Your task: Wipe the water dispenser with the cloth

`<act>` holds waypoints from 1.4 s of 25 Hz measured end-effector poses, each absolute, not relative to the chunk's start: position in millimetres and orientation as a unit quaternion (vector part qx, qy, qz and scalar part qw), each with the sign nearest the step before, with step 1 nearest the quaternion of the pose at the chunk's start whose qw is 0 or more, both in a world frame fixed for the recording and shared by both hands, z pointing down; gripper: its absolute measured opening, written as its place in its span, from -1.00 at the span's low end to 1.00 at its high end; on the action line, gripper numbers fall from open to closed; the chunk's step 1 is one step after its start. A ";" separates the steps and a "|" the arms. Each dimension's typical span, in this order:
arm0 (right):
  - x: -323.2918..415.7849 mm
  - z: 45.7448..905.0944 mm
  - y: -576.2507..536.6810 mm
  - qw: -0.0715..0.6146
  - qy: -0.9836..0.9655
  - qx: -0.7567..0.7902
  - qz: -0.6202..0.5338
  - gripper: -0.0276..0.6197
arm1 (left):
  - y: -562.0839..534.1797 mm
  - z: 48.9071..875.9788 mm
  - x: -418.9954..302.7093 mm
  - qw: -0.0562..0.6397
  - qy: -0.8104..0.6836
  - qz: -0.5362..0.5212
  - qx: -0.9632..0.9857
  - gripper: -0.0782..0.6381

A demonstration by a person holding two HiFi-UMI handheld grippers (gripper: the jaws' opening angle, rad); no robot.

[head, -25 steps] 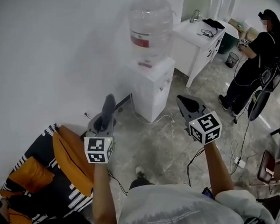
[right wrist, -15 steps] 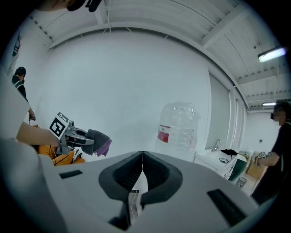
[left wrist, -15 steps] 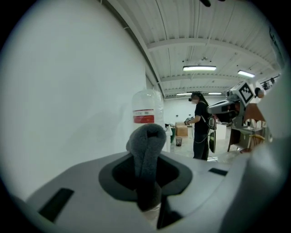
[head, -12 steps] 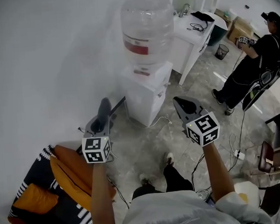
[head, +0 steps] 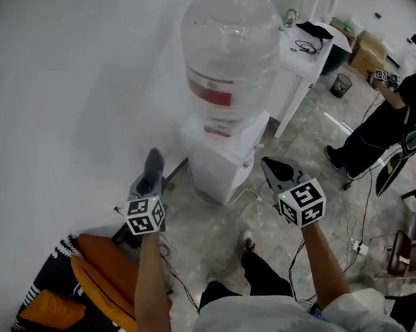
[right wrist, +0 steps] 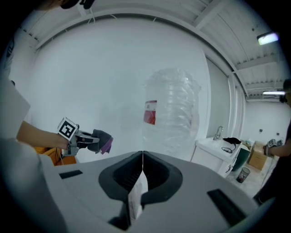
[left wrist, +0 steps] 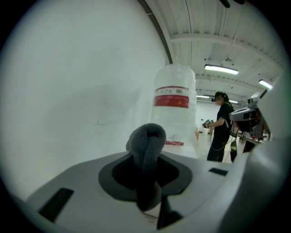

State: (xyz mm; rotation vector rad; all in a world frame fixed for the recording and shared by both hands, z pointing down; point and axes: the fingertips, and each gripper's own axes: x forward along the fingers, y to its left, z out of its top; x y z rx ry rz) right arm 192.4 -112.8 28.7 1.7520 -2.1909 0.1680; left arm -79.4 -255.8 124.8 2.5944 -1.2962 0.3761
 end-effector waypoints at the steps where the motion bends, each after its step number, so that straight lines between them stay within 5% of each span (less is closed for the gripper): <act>1: 199.4 39.2 -123.8 0.173 -0.766 0.616 0.059 -0.87 | -270.3 137.1 -73.8 0.111 -0.445 0.129 0.879 -0.56; 13: 273.3 159.3 -197.9 0.126 -0.728 0.670 0.068 -0.87 | -376.9 252.8 14.9 0.052 -0.426 0.112 0.896 -0.56; 27: 316.6 315.5 -185.8 0.074 -0.723 0.684 0.067 -0.87 | -391.9 280.1 48.1 -0.069 -0.393 0.002 0.917 -0.56; 35: 295.8 376.8 -167.9 0.057 -0.735 0.671 0.085 -0.87 | -378.6 277.0 69.3 -0.044 -0.344 -0.049 0.937 -0.57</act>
